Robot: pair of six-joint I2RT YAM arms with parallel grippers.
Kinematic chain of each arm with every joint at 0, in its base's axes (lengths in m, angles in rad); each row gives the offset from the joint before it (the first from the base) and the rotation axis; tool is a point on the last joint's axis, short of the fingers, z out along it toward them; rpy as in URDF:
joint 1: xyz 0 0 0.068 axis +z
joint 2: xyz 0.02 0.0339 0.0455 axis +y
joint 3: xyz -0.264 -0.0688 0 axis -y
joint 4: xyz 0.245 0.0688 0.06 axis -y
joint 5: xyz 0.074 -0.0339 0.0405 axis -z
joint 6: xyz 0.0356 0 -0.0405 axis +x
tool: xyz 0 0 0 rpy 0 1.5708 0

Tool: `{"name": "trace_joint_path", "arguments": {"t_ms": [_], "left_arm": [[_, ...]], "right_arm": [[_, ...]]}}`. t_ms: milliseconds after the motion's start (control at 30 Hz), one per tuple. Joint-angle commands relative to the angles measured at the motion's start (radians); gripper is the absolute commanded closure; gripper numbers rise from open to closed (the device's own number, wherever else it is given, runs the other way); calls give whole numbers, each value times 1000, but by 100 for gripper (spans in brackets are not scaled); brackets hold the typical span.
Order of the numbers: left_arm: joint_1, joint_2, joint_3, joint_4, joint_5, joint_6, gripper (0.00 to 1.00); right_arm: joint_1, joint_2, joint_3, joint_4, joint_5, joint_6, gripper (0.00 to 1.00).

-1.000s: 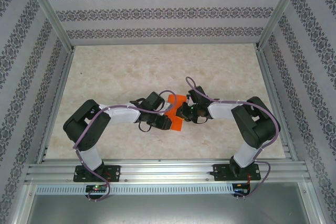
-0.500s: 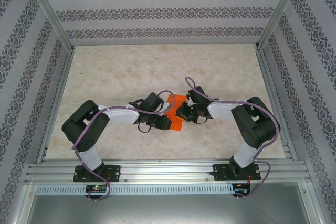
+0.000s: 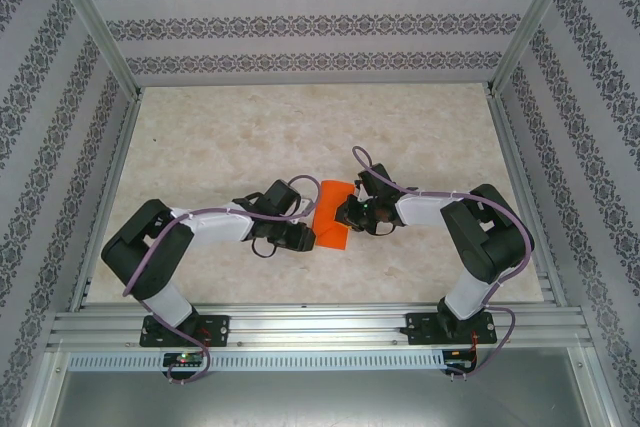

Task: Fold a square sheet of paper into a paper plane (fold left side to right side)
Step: Fold the triangle a second time at the center of the table.

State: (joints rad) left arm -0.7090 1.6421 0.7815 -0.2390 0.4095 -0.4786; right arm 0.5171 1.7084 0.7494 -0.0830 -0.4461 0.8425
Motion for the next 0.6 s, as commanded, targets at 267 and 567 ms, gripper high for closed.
{"name": "trace_joint_path", "arguments": {"t_ms": [267,567], "left_arm": [[17,-92,72,18,145,-19,72],[17,37,145,21,157,-7,74]], "right_arm": [[-17,25,-16,-122,90,-21,83],[-17,28,-16,-120,86,-20,83]]}}
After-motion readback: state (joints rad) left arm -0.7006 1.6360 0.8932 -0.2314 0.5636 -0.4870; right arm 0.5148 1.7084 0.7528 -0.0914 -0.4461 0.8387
